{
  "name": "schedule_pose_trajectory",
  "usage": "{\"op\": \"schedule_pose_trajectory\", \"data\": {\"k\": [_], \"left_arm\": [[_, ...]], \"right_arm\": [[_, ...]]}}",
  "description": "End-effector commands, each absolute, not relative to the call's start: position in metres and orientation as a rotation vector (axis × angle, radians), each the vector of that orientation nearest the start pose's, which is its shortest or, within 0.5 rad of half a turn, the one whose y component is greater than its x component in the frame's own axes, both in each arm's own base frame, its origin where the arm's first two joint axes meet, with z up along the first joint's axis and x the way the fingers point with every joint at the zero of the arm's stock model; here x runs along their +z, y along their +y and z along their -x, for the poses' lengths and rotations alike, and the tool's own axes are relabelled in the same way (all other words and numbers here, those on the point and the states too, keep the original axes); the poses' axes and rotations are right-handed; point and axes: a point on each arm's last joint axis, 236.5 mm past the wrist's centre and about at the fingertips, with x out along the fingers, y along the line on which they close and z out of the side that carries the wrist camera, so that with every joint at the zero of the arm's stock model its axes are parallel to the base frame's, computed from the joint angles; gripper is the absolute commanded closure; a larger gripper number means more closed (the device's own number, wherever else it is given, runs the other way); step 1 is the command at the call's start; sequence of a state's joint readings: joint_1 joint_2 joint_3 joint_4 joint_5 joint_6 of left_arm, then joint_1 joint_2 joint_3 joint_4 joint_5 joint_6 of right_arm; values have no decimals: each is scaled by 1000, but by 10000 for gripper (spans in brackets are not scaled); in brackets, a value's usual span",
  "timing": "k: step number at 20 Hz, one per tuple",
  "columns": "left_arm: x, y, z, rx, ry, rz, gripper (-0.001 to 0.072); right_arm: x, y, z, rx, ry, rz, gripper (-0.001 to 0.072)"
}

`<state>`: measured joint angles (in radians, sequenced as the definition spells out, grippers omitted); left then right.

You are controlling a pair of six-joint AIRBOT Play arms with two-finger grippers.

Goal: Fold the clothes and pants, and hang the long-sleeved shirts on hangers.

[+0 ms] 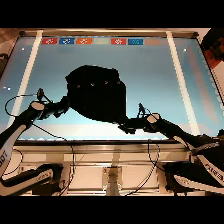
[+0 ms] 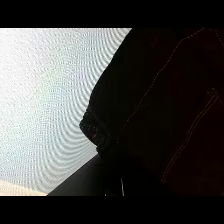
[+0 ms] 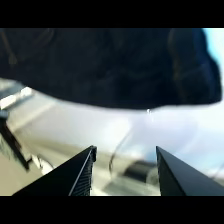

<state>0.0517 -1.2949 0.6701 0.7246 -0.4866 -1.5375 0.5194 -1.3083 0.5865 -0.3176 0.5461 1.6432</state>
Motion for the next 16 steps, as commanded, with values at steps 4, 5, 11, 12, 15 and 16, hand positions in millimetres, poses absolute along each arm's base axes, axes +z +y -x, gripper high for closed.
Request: {"op": "schedule_pose_trajectory", "data": {"k": [4, 5, 11, 12, 15, 16], "left_arm": [[-82, -63, -396, 84, 1015, 881, 672], [-82, -63, -396, 82, 1015, 878, 672], [-82, -63, -396, 78, 1015, 872, 672], [-82, -63, -396, 78, 1015, 872, 672], [-82, -64, -396, 77, 1017, 872, 671], [-82, -64, -395, 76, 1020, 874, 671]], "right_arm": [[-105, 271, -291, 84, 1347, -1100, 277], [-107, 270, -292, 75, 1344, -1100, 277], [-118, 260, -305, 19, 1292, -1100, 375], [-118, 260, -305, 20, 1291, -1099, 469], [-117, 257, -309, 19, 1270, -1088, 693], [-116, 255, -313, 22, 1249, -1078, 694]]}}
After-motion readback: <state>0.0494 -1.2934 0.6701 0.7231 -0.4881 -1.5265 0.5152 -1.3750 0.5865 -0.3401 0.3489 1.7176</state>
